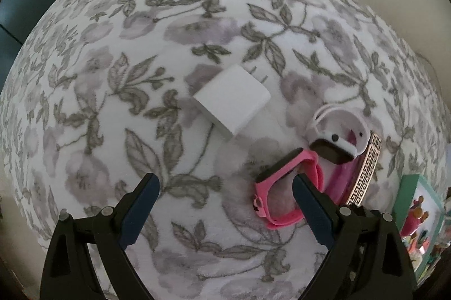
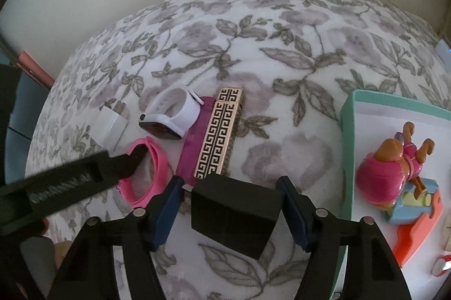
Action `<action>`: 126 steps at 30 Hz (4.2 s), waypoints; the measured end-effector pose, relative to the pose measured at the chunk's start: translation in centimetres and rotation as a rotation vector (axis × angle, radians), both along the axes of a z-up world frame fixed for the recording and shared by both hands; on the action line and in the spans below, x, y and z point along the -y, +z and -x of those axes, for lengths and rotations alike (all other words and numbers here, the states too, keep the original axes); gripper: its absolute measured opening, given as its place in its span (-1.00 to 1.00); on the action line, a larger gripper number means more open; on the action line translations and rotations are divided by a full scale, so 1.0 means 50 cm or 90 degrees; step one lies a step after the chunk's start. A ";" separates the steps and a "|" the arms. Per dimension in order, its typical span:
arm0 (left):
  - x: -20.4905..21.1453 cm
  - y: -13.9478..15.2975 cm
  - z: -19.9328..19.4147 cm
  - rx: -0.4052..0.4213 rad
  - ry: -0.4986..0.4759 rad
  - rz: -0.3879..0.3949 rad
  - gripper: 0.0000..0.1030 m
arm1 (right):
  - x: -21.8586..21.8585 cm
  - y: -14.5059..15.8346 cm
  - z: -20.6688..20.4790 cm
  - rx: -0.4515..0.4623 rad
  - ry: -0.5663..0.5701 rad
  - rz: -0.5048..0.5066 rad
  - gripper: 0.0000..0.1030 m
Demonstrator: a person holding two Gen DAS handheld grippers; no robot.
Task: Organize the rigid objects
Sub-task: 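Lower the right tool onto the black charger and close on it, then grasp the pink watch band with the left tool while the right tool holds the charger, then carry the black charger and pink watch band over the tray with both tools, then open both tools to drop the watch band and charger into the tray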
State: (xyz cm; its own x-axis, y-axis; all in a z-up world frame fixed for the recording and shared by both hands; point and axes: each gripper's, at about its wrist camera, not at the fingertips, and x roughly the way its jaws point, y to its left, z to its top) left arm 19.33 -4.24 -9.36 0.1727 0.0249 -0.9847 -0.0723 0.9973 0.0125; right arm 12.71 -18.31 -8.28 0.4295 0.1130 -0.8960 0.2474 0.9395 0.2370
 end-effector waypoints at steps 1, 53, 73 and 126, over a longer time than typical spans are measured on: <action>0.011 -0.005 0.001 -0.001 -0.005 -0.008 0.86 | 0.003 0.000 0.001 -0.001 -0.002 -0.003 0.36; -0.067 0.133 0.041 0.094 0.038 0.067 -0.80 | 0.050 0.095 0.034 0.026 -0.045 -0.091 0.35; 0.014 0.307 0.070 0.216 -0.029 0.128 -0.80 | 0.270 0.248 0.141 0.120 -0.190 -0.067 0.35; 0.393 0.066 0.228 -0.016 -0.341 0.041 -0.76 | 0.427 0.084 0.206 -0.105 -0.259 0.033 0.38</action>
State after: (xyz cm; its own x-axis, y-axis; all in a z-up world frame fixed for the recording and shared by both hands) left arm 7.91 -23.87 -6.06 0.1208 -0.1207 -0.9853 0.4466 0.8931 -0.0546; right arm 2.39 -39.65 -4.09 0.2809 -0.0833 -0.9561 0.6299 0.7676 0.1182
